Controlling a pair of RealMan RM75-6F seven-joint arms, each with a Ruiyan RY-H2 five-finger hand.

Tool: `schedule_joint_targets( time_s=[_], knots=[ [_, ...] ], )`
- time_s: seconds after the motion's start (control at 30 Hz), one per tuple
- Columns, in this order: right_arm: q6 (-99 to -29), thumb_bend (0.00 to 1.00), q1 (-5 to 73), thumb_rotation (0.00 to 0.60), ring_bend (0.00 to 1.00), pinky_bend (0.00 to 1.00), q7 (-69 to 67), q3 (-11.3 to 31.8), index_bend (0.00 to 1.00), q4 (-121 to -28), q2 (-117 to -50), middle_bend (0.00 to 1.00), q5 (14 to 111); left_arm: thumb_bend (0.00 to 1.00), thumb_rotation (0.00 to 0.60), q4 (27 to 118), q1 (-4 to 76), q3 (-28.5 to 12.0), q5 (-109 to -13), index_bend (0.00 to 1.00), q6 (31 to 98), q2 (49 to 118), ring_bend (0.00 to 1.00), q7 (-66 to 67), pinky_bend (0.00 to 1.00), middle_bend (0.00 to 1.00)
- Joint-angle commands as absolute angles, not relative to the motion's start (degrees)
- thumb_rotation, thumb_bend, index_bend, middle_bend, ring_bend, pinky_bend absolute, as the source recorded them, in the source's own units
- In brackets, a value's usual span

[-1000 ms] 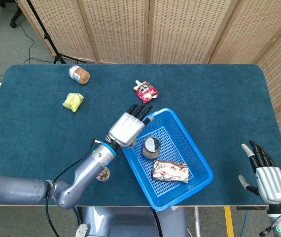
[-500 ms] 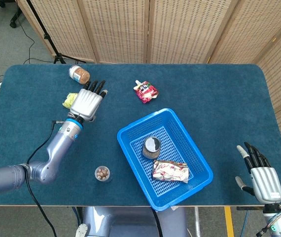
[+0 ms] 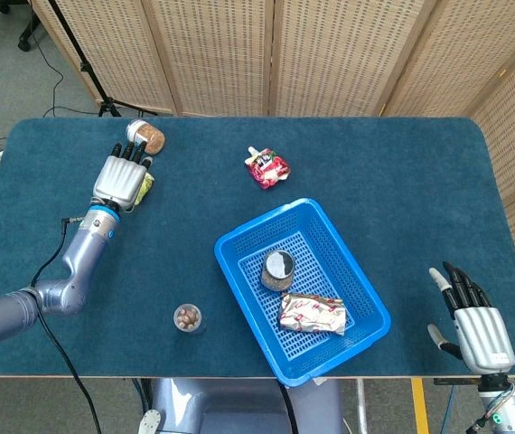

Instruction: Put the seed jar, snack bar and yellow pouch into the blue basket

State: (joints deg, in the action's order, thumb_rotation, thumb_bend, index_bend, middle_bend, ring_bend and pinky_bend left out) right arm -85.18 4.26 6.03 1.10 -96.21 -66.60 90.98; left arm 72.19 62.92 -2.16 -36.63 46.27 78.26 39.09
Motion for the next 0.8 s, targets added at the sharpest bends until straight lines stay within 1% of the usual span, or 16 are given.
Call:
schedule_joint_targets(
  time_s=[0.03,0.17,0.2,0.3,0.43,0.8],
  knots=[
    [-85.1,0.31,4.3,0.6,0.0,0.17,6.3,1.1,0.07,-96.3,-66.6,0.0,90.9,0.16,0.6,68.6,62.4,-0.8,-37.9,0.2,45.0,80.4,0.04,39.7,0.11,0.0],
    [-84.8,0.31,4.3,0.6,0.0,0.17,6.7,1.1,0.07,-95.9,-66.9,0.0,90.6,0.14,0.6,62.4,61.6,-0.4,-37.6,0.15,43.0,83.9,0.02,39.2,0.1,0.0],
    [-84.2,0.31,4.5,0.6,0.0,0.17,7.2,1.0,0.07,-95.5,-67.2,0.0,90.2,0.13,0.6,59.0,61.2,-0.3,-36.9,0.13,41.5,85.9,0.01,38.9,0.09,0.0],
    [-83.7,0.31,4.7,0.6,0.0,0.17,7.7,1.2,0.07,-95.0,-67.7,0.0,89.7,0.12,0.6,52.6,60.9,-0.1,-37.3,0.11,39.2,89.4,0.01,38.7,0.08,0.0],
    [-83.4,0.31,4.8,0.6,0.0,0.17,8.2,1.2,0.07,-94.7,-68.1,0.0,89.3,0.11,0.6,47.2,60.3,-0.2,-38.7,0.06,37.6,92.2,0.0,38.2,0.08,0.0],
    [-83.0,0.31,5.1,0.6,0.0,0.17,9.0,1.2,0.07,-94.4,-68.6,0.0,89.1,0.12,0.6,30.9,59.1,-2.2,-41.1,0.06,30.1,101.4,0.0,35.1,0.08,0.0]
  ],
)
